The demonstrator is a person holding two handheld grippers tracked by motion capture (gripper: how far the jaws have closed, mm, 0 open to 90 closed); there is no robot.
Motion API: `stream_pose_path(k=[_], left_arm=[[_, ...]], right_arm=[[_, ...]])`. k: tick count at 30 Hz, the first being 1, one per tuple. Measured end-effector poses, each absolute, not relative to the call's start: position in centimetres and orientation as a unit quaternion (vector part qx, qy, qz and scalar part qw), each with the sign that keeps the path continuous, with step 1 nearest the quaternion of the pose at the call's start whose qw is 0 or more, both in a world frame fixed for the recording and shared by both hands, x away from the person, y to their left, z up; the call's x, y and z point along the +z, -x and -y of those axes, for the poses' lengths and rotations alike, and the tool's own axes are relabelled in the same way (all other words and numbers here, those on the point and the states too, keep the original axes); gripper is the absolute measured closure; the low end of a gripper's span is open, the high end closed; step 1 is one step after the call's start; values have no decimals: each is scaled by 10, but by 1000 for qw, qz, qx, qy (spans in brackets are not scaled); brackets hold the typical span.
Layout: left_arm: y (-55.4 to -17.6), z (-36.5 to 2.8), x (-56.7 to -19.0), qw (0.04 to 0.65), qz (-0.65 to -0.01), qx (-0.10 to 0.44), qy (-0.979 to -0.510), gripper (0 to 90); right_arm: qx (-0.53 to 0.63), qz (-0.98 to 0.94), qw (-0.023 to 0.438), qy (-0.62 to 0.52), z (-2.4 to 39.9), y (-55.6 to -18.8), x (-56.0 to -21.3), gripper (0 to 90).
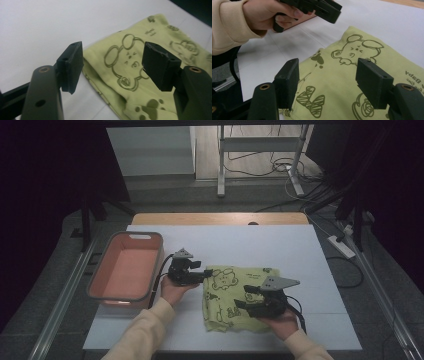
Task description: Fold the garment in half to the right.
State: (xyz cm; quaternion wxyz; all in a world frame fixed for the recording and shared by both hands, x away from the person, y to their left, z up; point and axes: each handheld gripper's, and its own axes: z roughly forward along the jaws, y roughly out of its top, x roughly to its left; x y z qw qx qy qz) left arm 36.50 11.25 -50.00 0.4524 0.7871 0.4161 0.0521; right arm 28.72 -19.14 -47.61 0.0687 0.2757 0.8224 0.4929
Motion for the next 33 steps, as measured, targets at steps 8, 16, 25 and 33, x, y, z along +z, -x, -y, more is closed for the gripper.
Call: stream_pose_path(k=[8, 16, 25, 33], left_arm=[[-387, -108, -506, 446, -435, 62, -780, 341], [-405, -103, -516, 420, -440, 73, -791, 340], [-415, -103, -528, 402, -453, 53, -794, 341], [-417, -101, -536, 384, -447, 36, -807, 345]], right_arm=[[490, -825, 68, -272, 187, -288, -478, 357], [486, -828, 69, -270, 186, -287, -479, 357], [484, -829, 71, -271, 186, -287, -480, 356], [482, -830, 68, -272, 186, -287, -481, 356]])
